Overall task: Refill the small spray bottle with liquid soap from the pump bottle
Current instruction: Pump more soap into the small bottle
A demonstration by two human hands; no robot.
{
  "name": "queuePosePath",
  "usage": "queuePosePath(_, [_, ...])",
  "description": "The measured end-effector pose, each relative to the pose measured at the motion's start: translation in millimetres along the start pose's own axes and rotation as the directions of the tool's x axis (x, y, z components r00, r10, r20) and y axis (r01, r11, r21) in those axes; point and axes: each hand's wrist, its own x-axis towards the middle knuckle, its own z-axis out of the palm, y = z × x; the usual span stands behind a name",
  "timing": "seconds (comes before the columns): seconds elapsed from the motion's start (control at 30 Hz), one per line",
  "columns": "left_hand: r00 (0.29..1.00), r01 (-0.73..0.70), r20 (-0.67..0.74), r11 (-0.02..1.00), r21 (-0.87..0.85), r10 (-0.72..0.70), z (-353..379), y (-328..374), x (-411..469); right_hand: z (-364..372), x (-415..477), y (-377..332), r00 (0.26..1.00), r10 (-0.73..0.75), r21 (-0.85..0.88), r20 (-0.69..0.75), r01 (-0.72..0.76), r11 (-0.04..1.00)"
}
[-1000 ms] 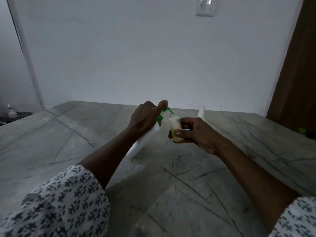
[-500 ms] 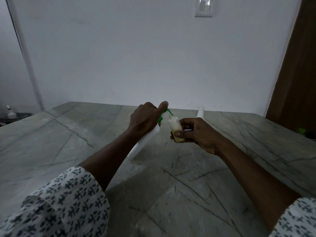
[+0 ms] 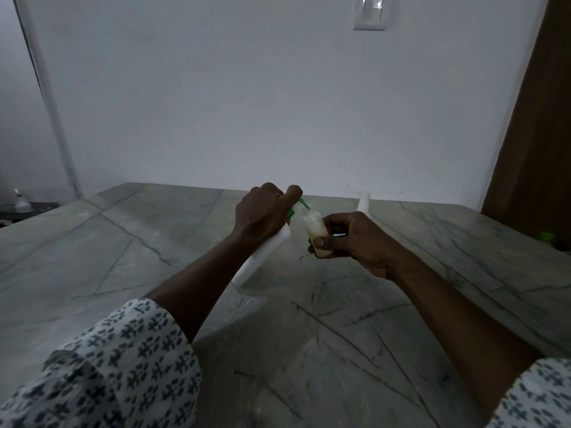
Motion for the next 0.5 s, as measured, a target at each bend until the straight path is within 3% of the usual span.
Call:
queuePosePath(0.27, [0.999,-0.035,-0.01,0.995,-0.088,0.034,2.5,-0.8,-1.0,-1.2,-0.3,-1.0,1.0,0.015,0.027,-0.009,-0.015,1.0])
queuePosePath(0.5, [0.999,0.018,-0.051,0.998,-0.054,-0.02,2.2,2.0,0.0,1.8,-0.3,2.9,1.0,0.011,0.025,-0.013,-0.011,1.0])
